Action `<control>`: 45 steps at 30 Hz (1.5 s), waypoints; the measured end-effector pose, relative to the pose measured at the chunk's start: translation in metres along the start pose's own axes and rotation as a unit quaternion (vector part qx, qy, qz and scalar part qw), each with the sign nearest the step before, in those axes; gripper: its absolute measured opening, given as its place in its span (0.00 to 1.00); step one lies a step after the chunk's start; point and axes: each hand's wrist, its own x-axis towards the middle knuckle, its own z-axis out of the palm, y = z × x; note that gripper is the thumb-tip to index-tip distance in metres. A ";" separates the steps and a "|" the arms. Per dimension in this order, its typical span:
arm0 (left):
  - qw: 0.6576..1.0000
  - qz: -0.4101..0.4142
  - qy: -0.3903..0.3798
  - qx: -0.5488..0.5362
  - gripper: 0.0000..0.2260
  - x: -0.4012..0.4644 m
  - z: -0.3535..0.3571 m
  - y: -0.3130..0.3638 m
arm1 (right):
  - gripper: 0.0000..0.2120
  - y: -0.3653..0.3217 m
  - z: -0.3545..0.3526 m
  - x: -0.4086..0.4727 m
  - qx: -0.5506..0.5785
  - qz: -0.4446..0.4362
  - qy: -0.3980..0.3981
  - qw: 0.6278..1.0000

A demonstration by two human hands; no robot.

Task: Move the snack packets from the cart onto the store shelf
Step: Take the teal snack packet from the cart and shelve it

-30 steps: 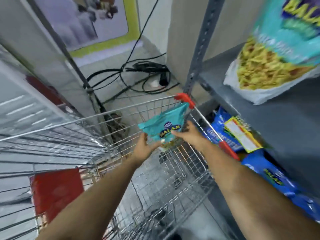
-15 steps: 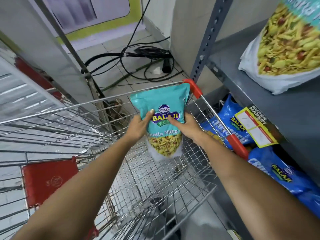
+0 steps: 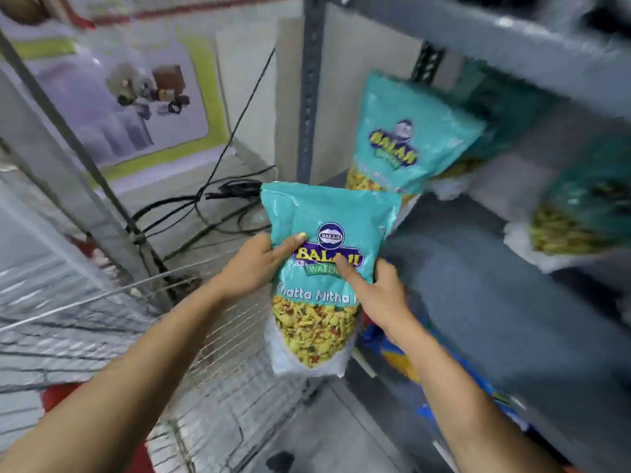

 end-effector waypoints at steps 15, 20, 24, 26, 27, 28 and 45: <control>0.964 0.116 -0.235 -0.043 0.12 0.112 0.199 0.132 | 0.07 -0.053 -0.205 -0.050 -0.008 -0.098 0.316 0.944; 0.967 0.083 -0.223 -0.089 0.10 0.149 0.231 0.113 | 0.07 -0.028 -0.220 -0.027 -0.030 -0.080 0.369 0.926; 0.971 0.097 -0.203 -0.080 0.06 0.157 0.230 0.086 | 0.04 0.009 -0.228 -0.023 -0.017 -0.052 0.388 0.920; 0.983 0.100 -0.142 -0.058 0.08 0.158 0.217 0.066 | 0.10 0.026 -0.233 -0.026 -0.001 -0.034 0.350 0.936; 0.990 0.098 -0.092 -0.046 0.08 0.157 0.207 0.054 | 0.15 0.034 -0.236 -0.027 0.003 -0.019 0.319 0.947; 0.994 0.096 -0.035 -0.039 0.08 0.155 0.196 0.038 | 0.20 0.043 -0.238 -0.026 0.002 0.002 0.289 0.957; 0.952 0.039 0.254 0.167 0.57 0.172 0.132 -0.065 | 0.47 0.101 -0.213 -0.015 -0.083 0.107 0.283 0.950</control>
